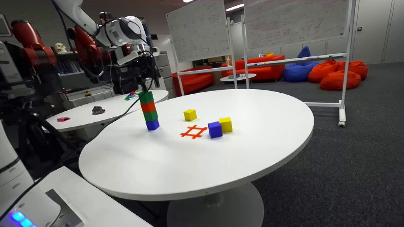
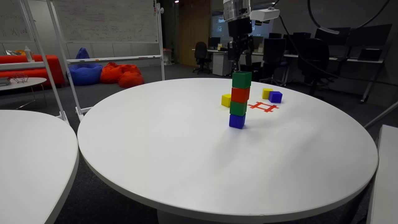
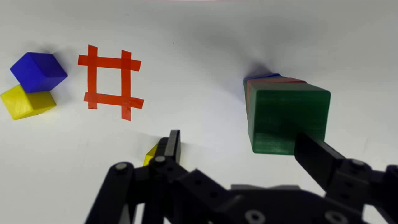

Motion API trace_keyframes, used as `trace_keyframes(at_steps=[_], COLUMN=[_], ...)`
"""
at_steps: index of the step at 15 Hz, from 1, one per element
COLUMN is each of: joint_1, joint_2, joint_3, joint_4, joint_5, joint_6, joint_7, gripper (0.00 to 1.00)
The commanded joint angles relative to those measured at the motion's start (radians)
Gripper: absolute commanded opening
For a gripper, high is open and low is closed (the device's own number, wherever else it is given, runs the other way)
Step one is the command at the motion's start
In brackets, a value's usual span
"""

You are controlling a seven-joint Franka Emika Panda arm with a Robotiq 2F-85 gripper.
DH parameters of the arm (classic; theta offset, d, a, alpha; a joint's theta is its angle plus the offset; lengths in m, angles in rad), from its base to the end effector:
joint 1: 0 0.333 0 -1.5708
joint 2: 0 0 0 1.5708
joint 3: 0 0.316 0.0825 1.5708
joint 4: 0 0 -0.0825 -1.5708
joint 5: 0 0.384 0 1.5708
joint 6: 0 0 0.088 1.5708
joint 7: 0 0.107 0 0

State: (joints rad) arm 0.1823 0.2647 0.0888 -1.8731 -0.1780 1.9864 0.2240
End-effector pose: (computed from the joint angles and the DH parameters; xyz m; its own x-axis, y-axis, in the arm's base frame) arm 0.5835 0.1481 0.3619 0.9854 0.1191 -0.1216 0.1376 -0.9779 0.1575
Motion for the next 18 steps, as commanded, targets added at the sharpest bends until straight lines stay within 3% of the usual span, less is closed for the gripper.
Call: trace_keyframes(at_steps=[1, 9, 10, 18], joint_1=[-0.001, 0.020, 0.009, 0.011], joint_2=[0.001, -0.181, -0.097, -0.097], joint_3=[0.002, 0.025, 0.023, 0.028], joint_4=[0.002, -0.114, -0.039, -0.045], joint_5=[0.000, -0.026, -0.002, -0.011], joint_6=[-0.003, 0.014, 0.000, -0.004], joint_7=[0.000, 0.035, 0.011, 0.004], gripper=[1.00, 1.00, 1.00, 1.00])
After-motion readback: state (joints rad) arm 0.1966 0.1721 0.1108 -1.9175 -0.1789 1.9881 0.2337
